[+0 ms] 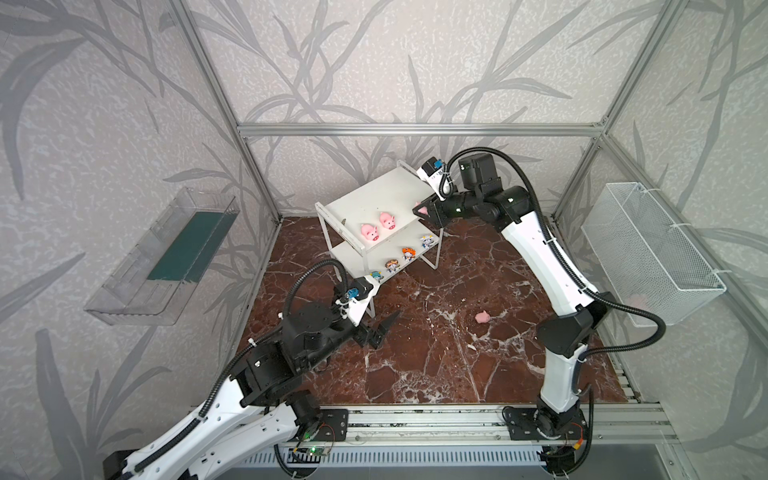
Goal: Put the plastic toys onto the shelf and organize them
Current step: 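Set the pink pig in line with the others and open the right gripper, then withdraw the right gripper and lower it over the last pink pig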
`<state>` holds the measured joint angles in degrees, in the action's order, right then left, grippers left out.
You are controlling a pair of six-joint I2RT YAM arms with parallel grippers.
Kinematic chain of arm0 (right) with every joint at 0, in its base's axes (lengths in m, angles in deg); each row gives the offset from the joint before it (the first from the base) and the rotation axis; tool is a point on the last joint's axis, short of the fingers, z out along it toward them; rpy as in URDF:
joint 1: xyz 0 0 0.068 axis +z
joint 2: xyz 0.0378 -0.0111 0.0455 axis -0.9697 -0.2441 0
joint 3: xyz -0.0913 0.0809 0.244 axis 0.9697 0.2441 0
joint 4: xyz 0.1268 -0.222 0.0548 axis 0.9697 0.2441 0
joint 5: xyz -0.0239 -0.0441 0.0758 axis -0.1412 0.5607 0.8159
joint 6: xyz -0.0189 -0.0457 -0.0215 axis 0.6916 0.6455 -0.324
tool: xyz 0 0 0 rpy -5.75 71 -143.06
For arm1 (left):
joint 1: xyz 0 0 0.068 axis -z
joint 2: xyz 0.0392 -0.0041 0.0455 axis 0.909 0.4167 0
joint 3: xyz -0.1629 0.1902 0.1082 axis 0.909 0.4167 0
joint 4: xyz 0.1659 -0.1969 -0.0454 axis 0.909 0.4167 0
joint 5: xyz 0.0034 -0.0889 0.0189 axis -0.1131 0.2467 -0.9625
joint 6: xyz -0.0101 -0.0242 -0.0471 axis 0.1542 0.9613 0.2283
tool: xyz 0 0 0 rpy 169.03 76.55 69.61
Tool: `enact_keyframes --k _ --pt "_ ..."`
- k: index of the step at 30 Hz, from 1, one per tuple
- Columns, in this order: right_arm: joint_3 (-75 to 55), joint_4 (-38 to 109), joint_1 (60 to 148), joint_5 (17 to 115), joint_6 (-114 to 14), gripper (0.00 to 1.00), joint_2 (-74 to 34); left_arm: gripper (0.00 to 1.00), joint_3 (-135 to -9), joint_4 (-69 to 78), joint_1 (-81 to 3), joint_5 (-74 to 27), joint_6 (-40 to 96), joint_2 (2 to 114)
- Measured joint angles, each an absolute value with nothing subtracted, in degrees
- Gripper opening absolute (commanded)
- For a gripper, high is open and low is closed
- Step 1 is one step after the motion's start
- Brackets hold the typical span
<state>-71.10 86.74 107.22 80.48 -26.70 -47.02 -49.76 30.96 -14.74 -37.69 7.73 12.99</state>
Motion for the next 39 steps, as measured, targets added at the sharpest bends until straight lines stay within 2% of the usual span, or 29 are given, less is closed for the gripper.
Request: enact_keyframes --k 9,14,18,21,25,29,32,36,39 --pt "-93.7 96.3 110.0 79.8 -26.4 0.33 -60.3 0.99 -49.7 30.8 -14.7 -37.9 6.8 11.1" --pt "-94.6 98.0 110.2 78.8 -26.4 0.46 -61.5 0.99 -49.5 30.6 -14.7 -38.2 6.7 9.5" --pt "-94.6 98.1 110.2 77.6 -26.5 0.64 -61.5 0.99 -48.7 30.6 -14.7 -38.3 6.7 9.4" --pt "-94.4 97.6 110.2 76.3 -26.3 0.69 -61.0 0.99 -48.4 30.7 -14.7 -38.4 6.7 9.6" --pt "-92.9 96.9 110.1 73.8 -26.3 0.71 -58.7 0.99 -48.4 30.7 -14.7 -38.4 6.7 9.7" --pt "-86.6 96.2 110.0 70.5 -26.3 0.72 -52.1 0.99 -48.4 30.7 -14.7 -38.5 6.7 9.8" --pt "-76.3 93.7 109.9 68.4 -26.3 0.74 -43.9 0.99 -48.4 30.7 -14.7 -38.7 6.7 10.4" --pt "-52.1 84.7 109.5 64.8 -26.9 0.85 -27.9 0.99 -48.4 30.7 -14.7 -38.6 6.7 11.6" --pt "-31.5 77.9 107.9 62.3 -29.4 0.86 -15.5 0.99 -48.4 30.7 -14.7 -38.5 6.7 12.4"
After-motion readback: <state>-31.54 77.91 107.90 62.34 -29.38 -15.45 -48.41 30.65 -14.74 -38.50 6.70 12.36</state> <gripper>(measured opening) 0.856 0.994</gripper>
